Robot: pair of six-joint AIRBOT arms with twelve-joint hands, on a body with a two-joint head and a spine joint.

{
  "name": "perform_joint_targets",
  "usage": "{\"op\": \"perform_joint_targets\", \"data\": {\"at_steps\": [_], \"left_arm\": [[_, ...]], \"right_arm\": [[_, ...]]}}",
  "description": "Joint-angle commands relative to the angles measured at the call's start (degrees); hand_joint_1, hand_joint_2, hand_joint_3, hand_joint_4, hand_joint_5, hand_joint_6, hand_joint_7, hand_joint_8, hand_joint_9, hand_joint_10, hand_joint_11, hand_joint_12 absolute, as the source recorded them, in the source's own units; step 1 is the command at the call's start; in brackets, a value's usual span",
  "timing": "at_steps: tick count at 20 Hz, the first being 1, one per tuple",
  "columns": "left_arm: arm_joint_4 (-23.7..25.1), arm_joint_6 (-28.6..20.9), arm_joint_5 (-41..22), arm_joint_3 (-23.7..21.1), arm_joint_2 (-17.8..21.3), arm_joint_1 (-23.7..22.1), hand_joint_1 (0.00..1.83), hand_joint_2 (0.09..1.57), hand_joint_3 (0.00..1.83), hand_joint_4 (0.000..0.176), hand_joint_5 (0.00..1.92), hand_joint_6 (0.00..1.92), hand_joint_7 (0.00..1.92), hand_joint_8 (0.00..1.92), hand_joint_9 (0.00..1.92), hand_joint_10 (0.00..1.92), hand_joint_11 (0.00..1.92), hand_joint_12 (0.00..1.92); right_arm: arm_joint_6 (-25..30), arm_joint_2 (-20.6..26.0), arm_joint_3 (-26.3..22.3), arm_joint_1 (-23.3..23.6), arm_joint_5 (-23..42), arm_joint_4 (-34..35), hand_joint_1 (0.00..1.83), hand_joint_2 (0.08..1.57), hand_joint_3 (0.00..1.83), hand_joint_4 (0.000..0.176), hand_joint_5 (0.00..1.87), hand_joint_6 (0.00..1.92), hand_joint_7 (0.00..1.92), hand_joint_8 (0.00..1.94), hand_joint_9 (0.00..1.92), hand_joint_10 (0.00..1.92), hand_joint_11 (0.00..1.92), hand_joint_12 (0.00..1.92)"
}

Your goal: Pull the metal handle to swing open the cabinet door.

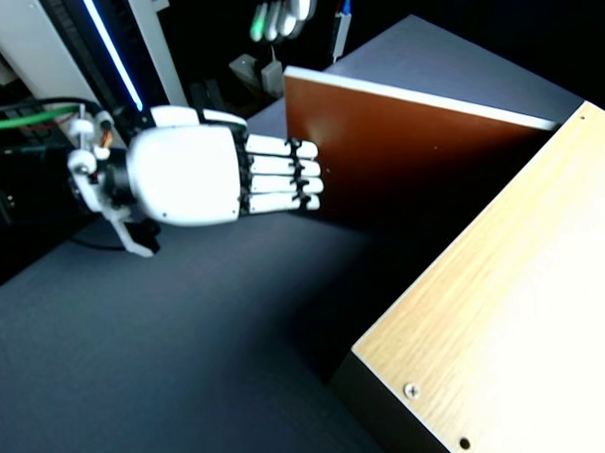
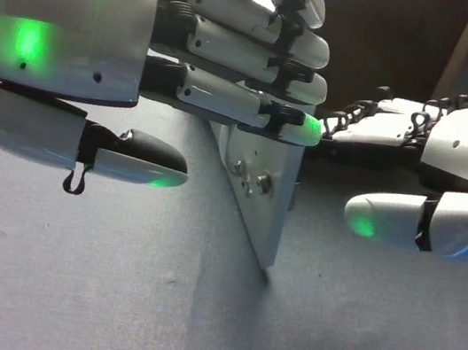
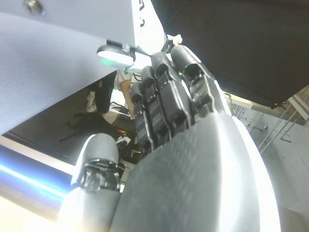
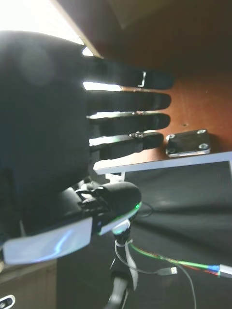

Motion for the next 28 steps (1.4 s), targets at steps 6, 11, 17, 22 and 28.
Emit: {"op": "perform_joint_targets", "data": {"at_steps": [6, 11, 17, 22, 28], "left_arm": [[-5.4, 0.7, -1.4, 0.0, 0.4, -0.7, 0.00, 1.57, 0.07, 0.000, 0.42, 0.00, 0.44, 0.00, 0.41, 0.00, 0.01, 0.90], [-5.4, 0.7, -1.4, 0.0, 0.4, -0.7, 0.00, 1.57, 0.06, 0.000, 0.42, 0.00, 0.44, 0.00, 0.41, 0.00, 0.01, 0.90], [-5.4, 0.7, -1.4, 0.0, 0.4, -0.7, 0.00, 1.57, 0.06, 0.000, 0.42, 0.00, 0.44, 0.00, 0.42, 0.00, 0.03, 0.90], [-5.4, 0.7, -1.4, 0.0, 0.4, -0.7, 0.00, 1.57, 0.06, 0.000, 0.44, 0.00, 0.46, 0.00, 0.44, 0.00, 0.05, 0.88], [-5.4, 0.7, -1.4, 0.0, 0.4, -0.7, 0.00, 1.57, 0.07, 0.000, 0.44, 0.00, 0.46, 0.00, 0.44, 0.00, 0.06, 0.87]], "right_arm": [[0.4, -3.2, 1.9, 2.1, 7.6, 1.1, 0.00, 1.57, 0.10, 0.000, 0.25, 0.00, 0.25, 0.00, 0.21, 0.00, 0.00, 0.63], [0.4, -6.0, 3.4, 2.4, 10.8, 1.0, 0.00, 1.57, 0.09, 0.000, 0.24, 0.00, 0.24, 0.00, 0.20, 0.00, 0.00, 0.60], [0.4, -9.0, 6.1, 3.1, 17.4, -0.1, 0.00, 1.57, 0.08, 0.000, 0.25, 0.00, 0.26, 0.00, 0.22, 0.00, 0.00, 0.62], [0.4, -11.1, 7.2, 3.1, 19.5, -0.5, 0.00, 1.57, 0.09, 0.000, 0.23, 0.00, 0.24, 0.00, 0.20, 0.00, 0.00, 0.60], [0.0, -13.5, 8.8, 2.8, 19.5, -0.9, 0.00, 1.57, 0.10, 0.000, 0.24, 0.00, 0.24, 0.00, 0.21, 0.00, 0.00, 0.61]]}}
